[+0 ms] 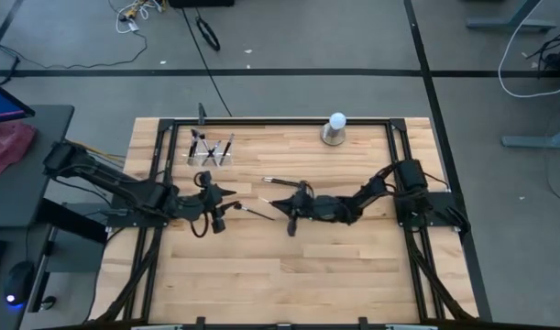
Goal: Put items in baskets/containers
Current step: Put the liner brush into the transparent organizer
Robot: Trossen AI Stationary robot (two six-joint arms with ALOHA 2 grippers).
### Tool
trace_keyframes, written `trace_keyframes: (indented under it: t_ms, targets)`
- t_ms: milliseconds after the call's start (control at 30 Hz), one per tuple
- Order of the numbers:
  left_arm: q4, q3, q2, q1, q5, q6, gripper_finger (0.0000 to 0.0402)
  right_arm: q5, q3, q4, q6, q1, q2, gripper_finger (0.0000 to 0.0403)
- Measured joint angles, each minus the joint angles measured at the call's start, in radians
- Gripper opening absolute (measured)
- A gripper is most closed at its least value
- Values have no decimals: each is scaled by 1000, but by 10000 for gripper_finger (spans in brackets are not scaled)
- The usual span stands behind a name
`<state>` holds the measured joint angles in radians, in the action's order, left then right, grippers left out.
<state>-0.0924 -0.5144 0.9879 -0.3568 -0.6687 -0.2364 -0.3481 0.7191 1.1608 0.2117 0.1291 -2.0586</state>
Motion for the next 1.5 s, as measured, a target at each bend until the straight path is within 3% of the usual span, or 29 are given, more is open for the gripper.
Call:
trace_keyframes:
  t_ms: [200,500,733,900,1033,1400,1500]
  targets:
    - [214,0,173,-8,60,93,135,24,-60,306,-134,90,32,10]
    - [737,0,421,31,399,314,136,80,53,292,-238,158,30,10]
    - [848,0,443,80,640,335,169,105,73,315,-315,173,30,10]
    - [877,0,439,80,637,335,203,105,72,316,-300,174,32,10]
    - [895,0,439,79,602,352,208,98,72,320,-303,180,32,10]
    - [946,2,439,77,550,361,175,98,73,326,-306,180,36,10]
    - [948,2,435,63,491,378,162,99,73,325,-305,181,35,10]
